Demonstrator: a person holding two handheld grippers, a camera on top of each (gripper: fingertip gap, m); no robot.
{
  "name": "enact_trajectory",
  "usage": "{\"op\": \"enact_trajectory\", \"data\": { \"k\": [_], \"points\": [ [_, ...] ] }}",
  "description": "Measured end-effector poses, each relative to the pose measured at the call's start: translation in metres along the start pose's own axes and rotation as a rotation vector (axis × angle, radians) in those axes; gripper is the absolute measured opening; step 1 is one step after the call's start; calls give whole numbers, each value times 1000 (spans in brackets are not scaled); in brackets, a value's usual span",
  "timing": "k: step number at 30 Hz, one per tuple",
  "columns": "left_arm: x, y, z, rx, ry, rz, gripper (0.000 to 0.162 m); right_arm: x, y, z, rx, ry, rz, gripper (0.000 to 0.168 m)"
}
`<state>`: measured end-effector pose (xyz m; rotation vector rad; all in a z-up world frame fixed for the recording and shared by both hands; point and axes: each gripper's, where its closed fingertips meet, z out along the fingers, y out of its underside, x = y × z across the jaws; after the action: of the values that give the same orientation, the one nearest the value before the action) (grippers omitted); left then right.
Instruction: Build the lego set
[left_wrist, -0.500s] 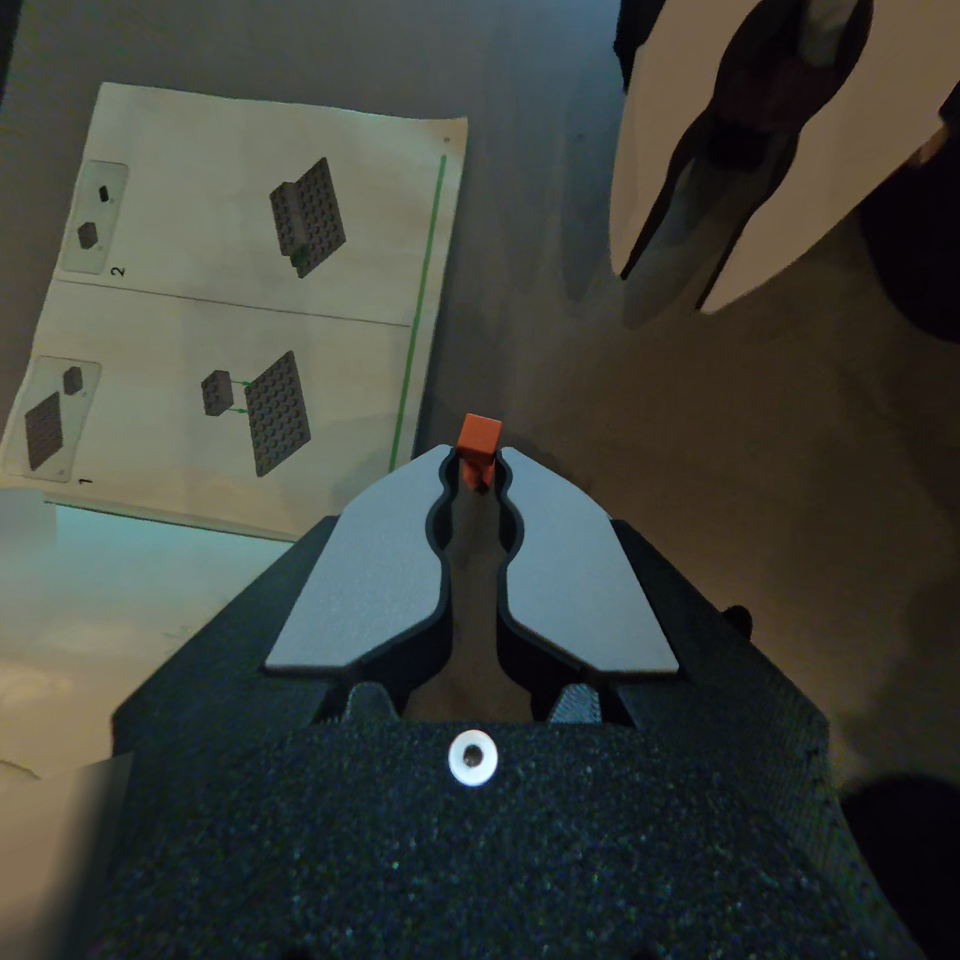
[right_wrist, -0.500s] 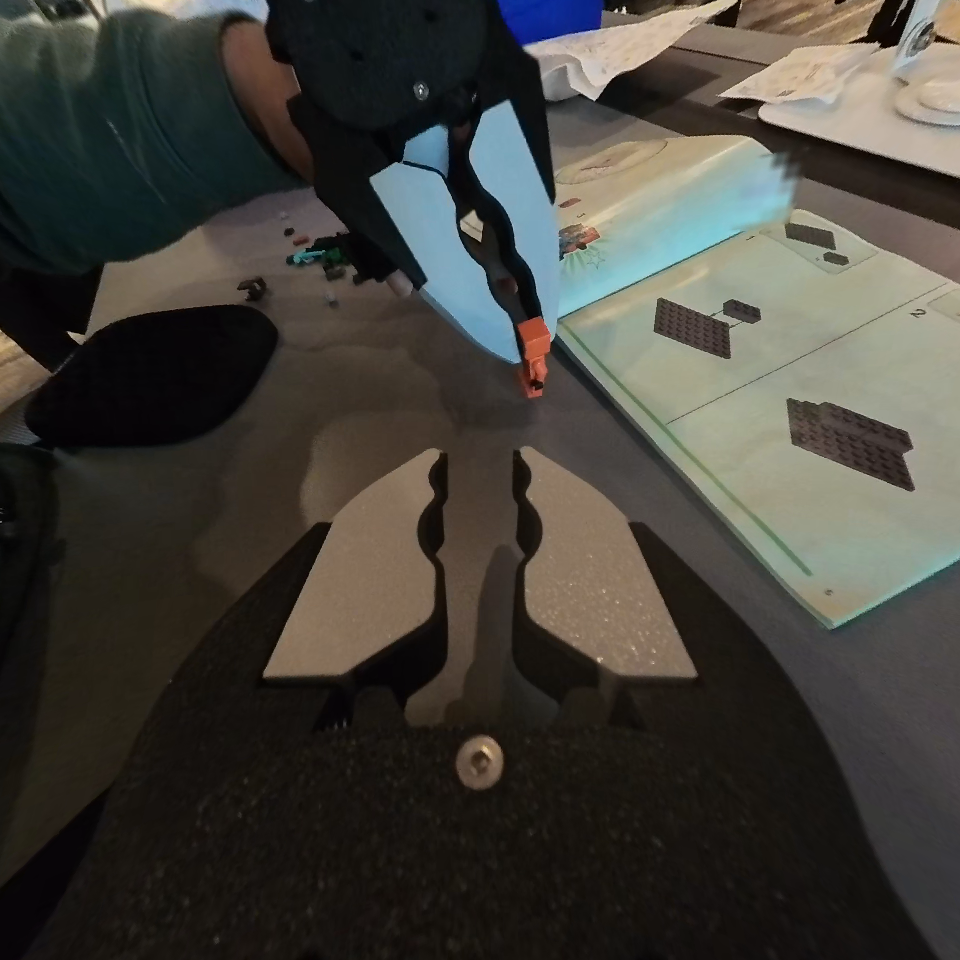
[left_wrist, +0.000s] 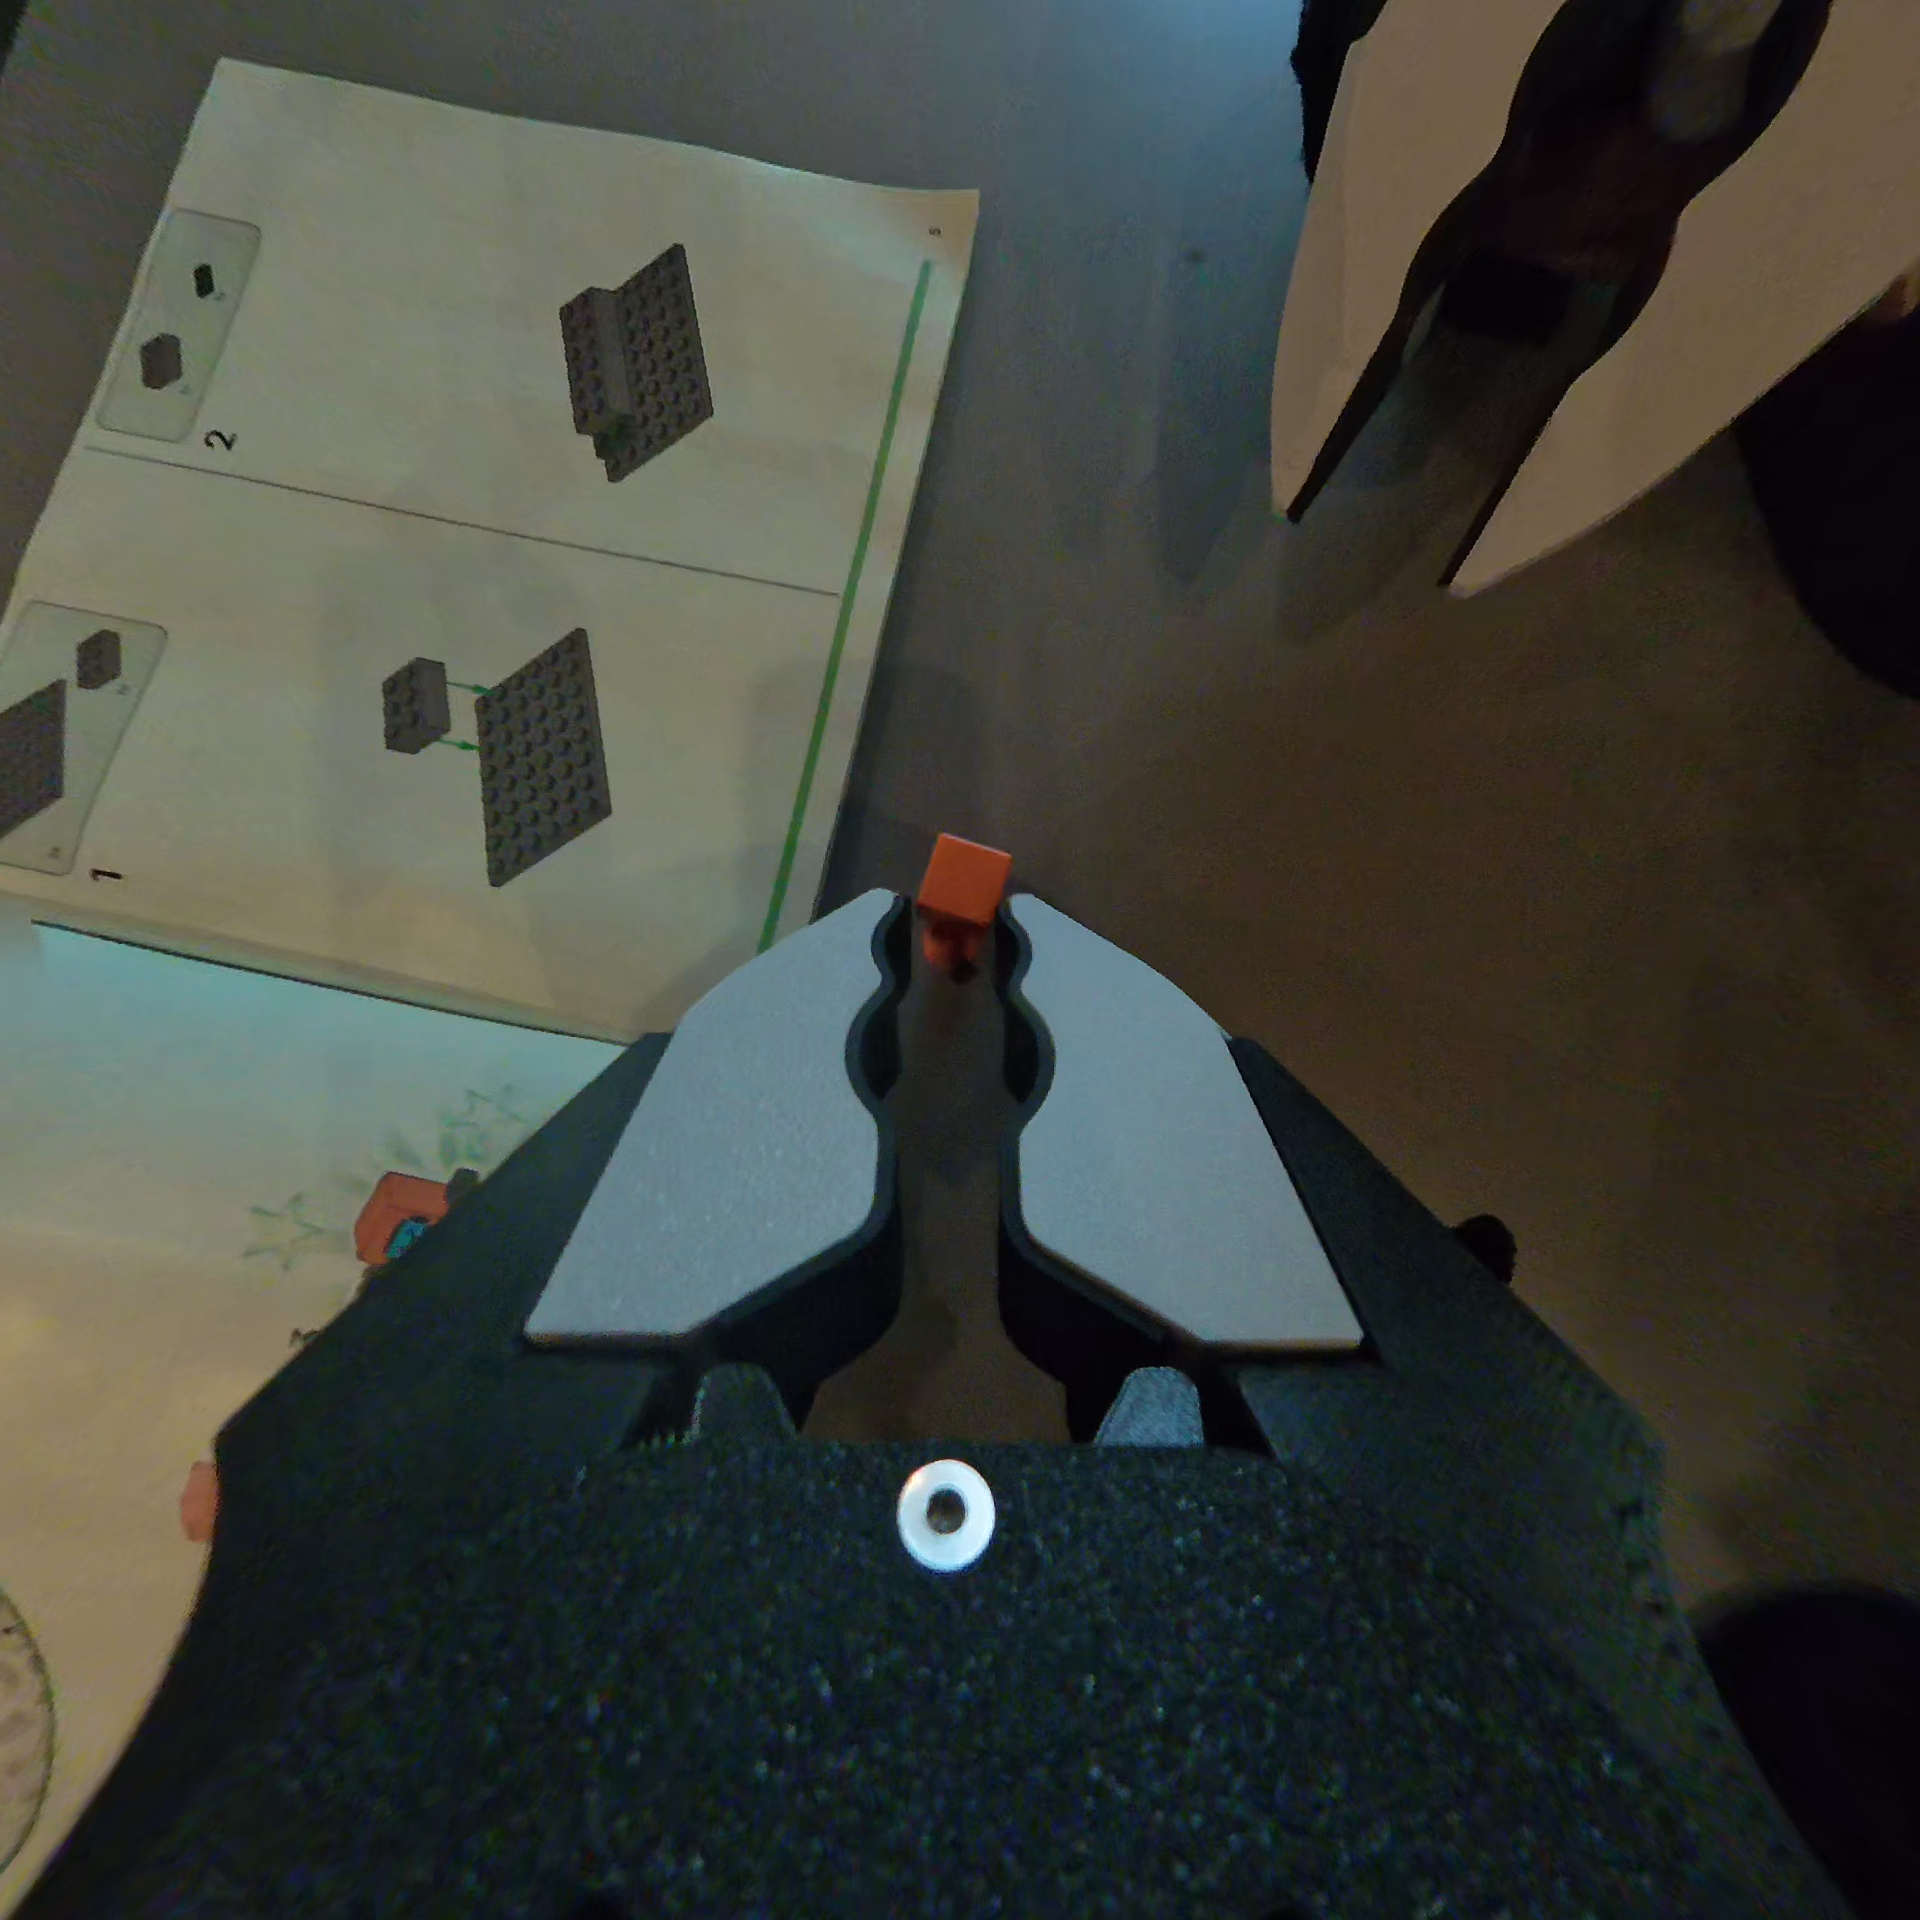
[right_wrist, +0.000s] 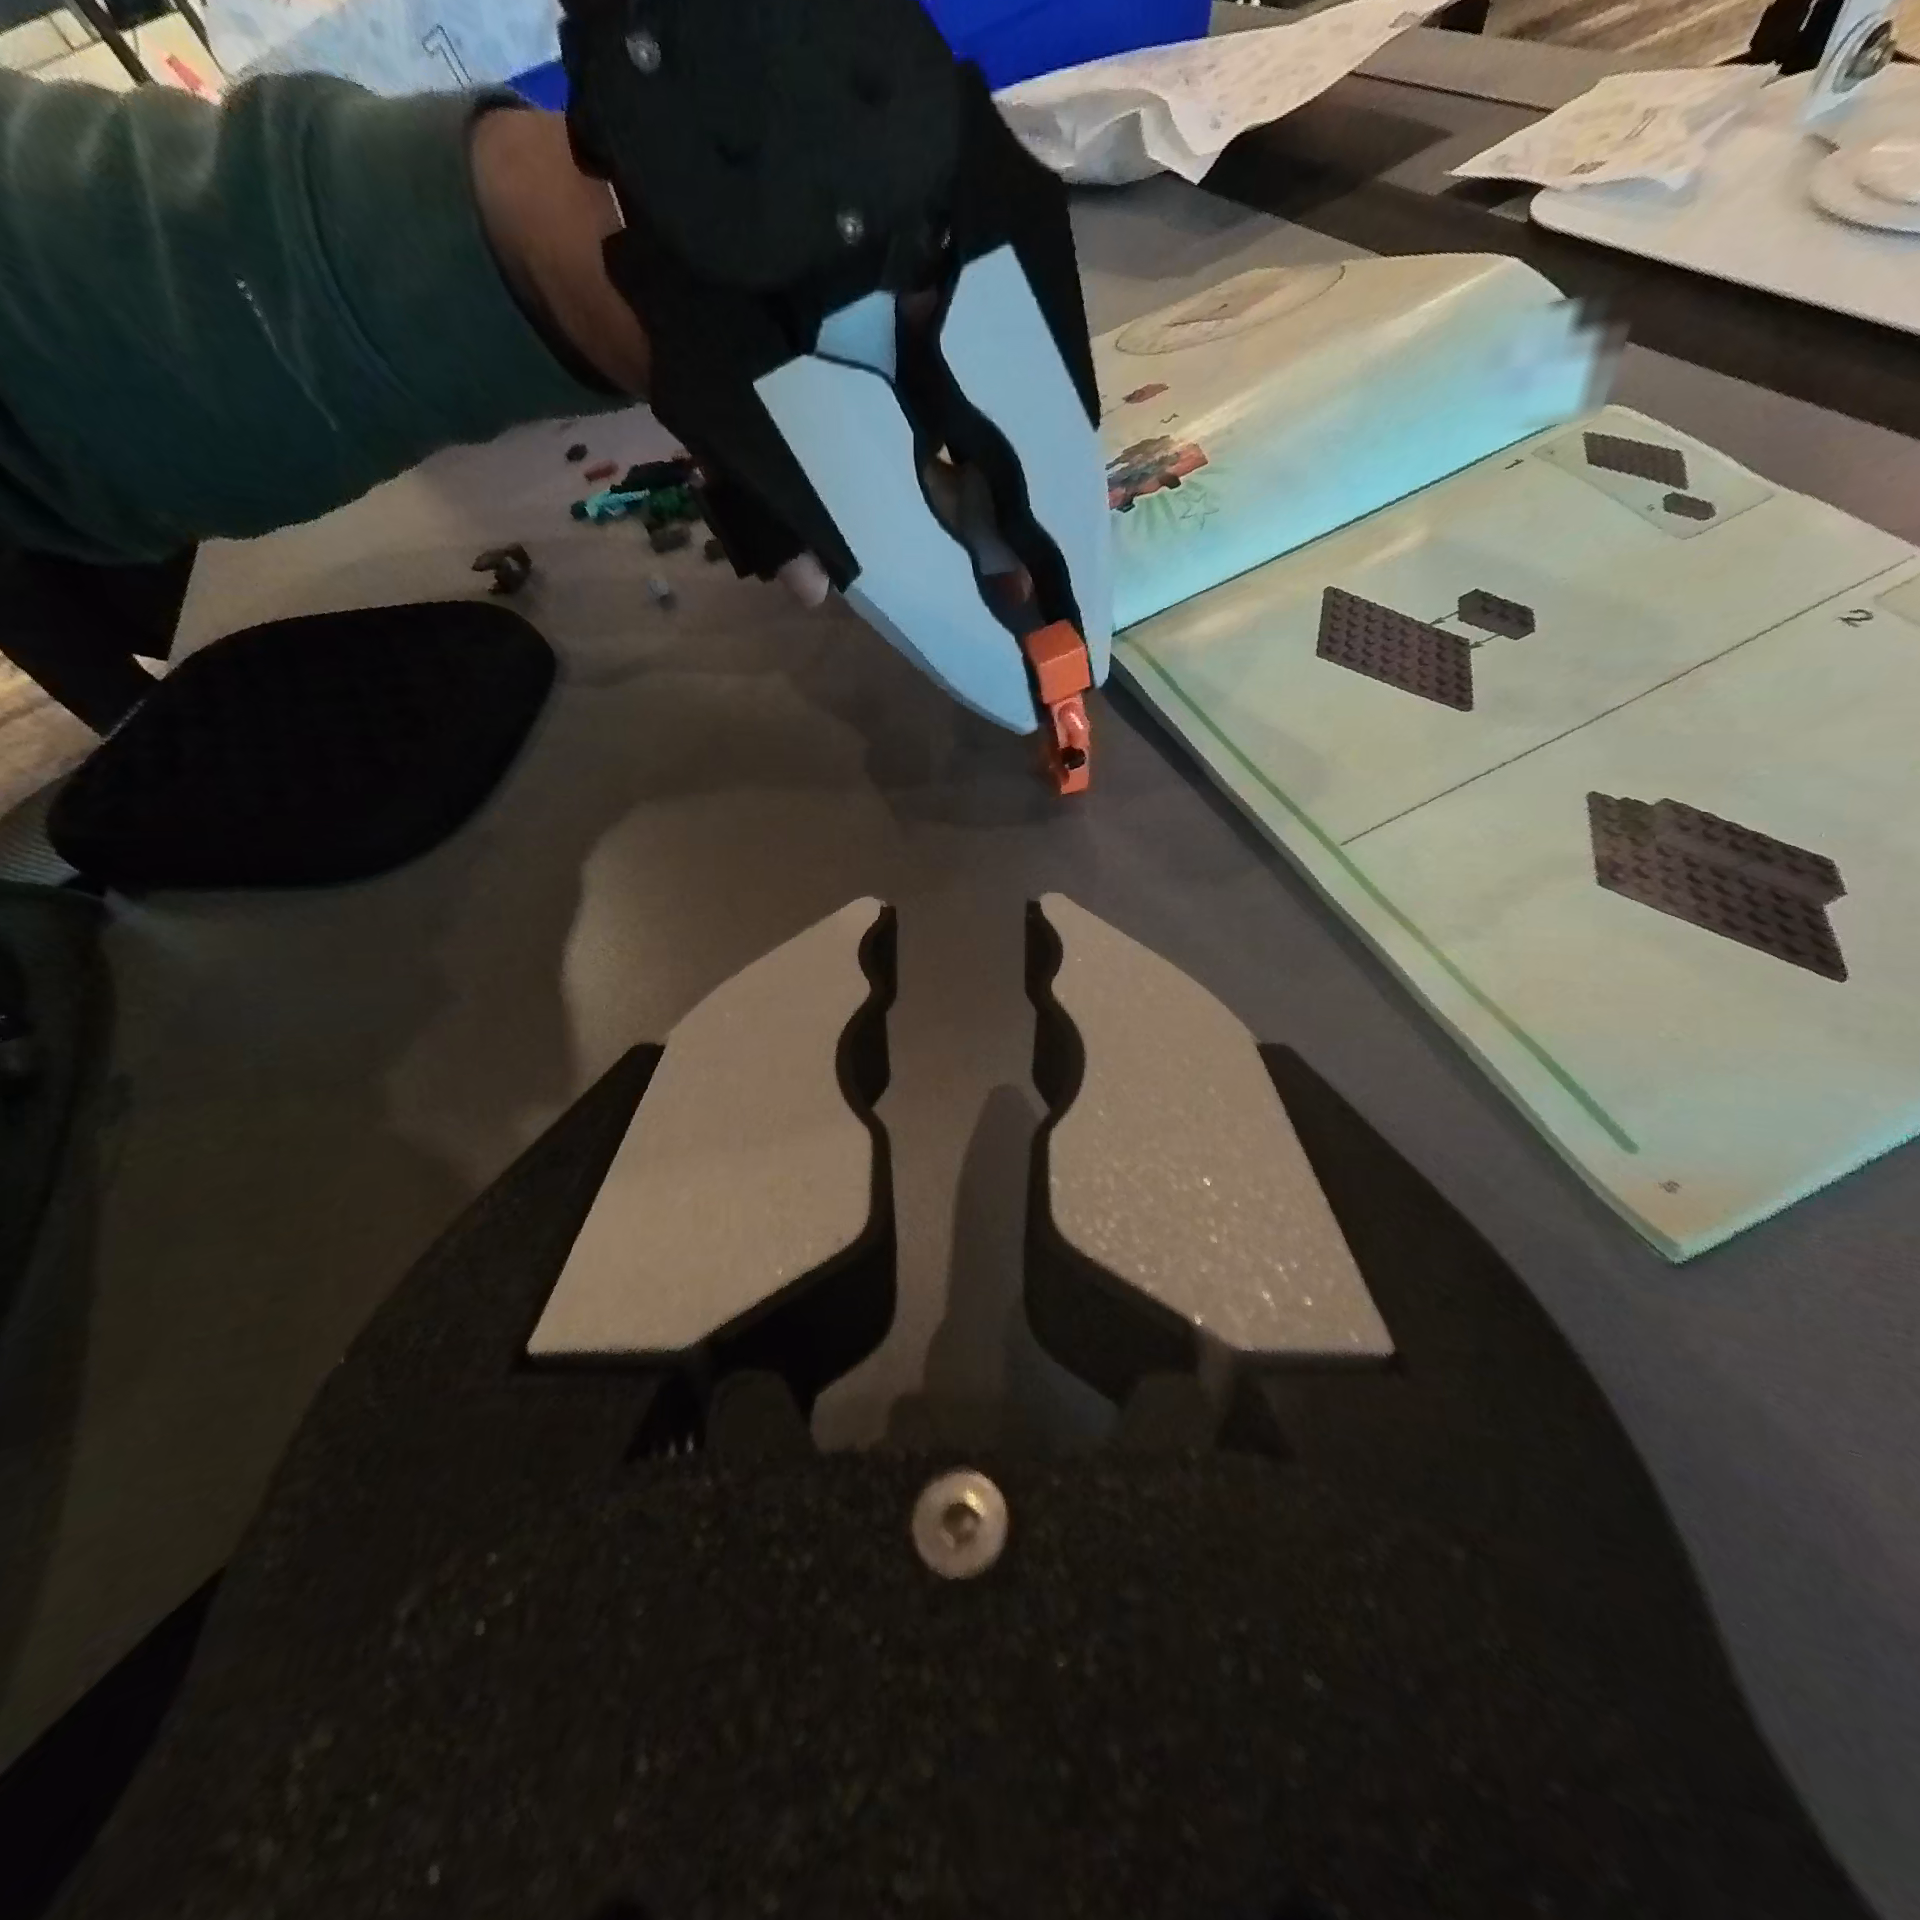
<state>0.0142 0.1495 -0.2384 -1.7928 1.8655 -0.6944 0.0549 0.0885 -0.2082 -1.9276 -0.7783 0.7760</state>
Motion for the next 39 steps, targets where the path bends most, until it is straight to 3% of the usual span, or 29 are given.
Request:
{"op": "enact_trajectory", "data": {
  "k": [39],
  "points": [
    [9, -3, -4, 34, 1, 44, 18, -1, 3, 2, -8, -11, 12, 23]
  ]
}}
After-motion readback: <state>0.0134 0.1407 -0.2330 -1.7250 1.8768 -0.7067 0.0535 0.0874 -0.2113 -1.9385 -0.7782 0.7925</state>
